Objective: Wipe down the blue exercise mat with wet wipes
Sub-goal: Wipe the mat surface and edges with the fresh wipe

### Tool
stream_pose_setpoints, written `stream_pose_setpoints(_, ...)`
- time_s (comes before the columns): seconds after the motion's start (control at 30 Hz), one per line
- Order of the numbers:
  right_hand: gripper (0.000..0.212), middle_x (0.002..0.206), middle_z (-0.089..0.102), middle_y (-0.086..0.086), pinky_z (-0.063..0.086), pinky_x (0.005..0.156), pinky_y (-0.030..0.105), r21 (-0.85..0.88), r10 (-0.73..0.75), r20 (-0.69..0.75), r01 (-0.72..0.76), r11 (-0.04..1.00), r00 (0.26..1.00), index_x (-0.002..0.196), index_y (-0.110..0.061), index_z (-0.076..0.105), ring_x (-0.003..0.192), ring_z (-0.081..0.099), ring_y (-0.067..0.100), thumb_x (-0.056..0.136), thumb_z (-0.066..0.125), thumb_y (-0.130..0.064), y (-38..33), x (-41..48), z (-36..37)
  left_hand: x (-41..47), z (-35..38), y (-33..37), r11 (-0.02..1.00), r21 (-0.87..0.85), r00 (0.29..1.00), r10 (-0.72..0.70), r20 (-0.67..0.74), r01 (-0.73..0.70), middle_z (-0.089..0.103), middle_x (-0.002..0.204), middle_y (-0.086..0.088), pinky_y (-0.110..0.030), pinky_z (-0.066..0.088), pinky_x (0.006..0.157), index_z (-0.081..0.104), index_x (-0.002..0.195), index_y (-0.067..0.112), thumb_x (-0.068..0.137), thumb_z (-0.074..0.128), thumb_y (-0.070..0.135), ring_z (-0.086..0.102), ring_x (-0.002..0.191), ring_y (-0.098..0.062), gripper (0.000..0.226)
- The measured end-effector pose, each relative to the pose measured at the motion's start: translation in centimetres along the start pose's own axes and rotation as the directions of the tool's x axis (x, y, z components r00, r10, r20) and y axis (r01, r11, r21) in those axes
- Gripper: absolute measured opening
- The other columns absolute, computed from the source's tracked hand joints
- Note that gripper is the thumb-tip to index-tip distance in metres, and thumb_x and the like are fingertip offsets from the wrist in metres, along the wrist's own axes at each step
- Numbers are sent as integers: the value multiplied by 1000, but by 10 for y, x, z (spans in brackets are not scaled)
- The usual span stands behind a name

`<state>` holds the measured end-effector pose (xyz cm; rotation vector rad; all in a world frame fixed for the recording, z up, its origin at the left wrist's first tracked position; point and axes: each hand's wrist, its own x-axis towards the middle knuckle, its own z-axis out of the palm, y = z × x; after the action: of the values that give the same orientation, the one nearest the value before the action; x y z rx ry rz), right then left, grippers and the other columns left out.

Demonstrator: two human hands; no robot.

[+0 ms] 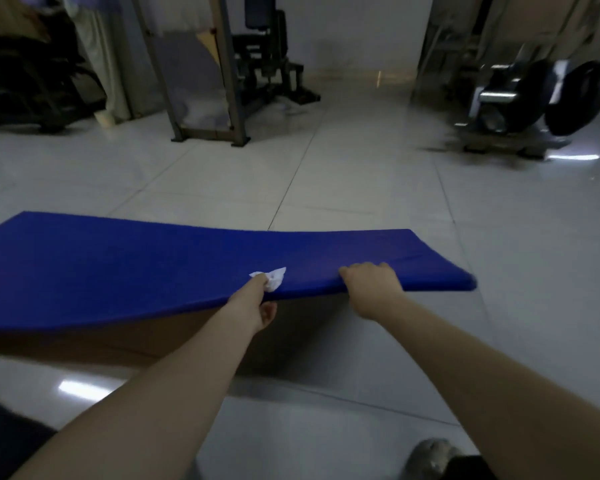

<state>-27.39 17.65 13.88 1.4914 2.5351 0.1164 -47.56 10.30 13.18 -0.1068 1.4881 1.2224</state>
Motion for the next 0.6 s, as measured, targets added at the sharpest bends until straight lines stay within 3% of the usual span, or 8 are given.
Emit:
stream_pose_setpoints(0.17, 33, 114, 65, -1, 38, 107, 42, -81, 208, -89, -215, 973, 974, 125, -27, 54, 106, 59, 23, 93, 56, -18, 98, -18, -18, -28, 91, -18, 993, 119, 989, -26, 144, 9, 64, 115, -10, -23, 56, 81, 57, 113, 9, 84, 81, 34, 64, 88, -14, 45)
stream_pose_setpoints(0.3, 36, 119, 65, -2, 36, 109, 42, -151, 329, -97, -341, 928, 939, 126, -29, 57, 109, 58, 22, 91, 57, -17, 147, -41, -24, -37, 144, -43, 992, 105, 974, -95, 205, 75, 66, 115, -8, -21, 52, 79, 59, 102, 8, 88, 77, 35, 62, 81, -14, 35)
stream_pose_setpoints(0.4, 37, 123, 63, 0, 35, 110, 43, -184, 456, -33, -454, 872, 889, 129, -25, 56, 113, 56, 23, 92, 57, -19, 176, -67, -22, -39, 178, -73, 987, 124, 952, -136, 273, 105, 61, 112, -8, -24, 52, 59, 60, 111, 8, 92, 74, 31, 60, 83, -15, 33)
stream_pose_setpoints(0.53, 46, 131, 54, 6, 36, 110, 44, -127, 459, 133, -444, 887, 878, 136, -20, 48, 121, 50, 28, 92, 59, -26, 181, -89, 15, -30, 211, -120, 974, 168, 952, -187, 241, 149, 55, 85, -9, -37, 50, 68, 59, 95, 5, 93, 71, 20, 54, 73, -18, 20)
stream_pose_setpoints(0.6, 60, 141, 47, 6, 33, 114, 45, -69, 405, 202, -400, 914, 892, 146, -23, 39, 130, 45, 28, 91, 63, -28, 171, -89, 53, -14, 214, -146, 964, 221, 958, -198, 208, 151, 51, 76, -7, -34, 48, 61, 56, 83, 8, 92, 72, 23, 50, 64, -17, 23)
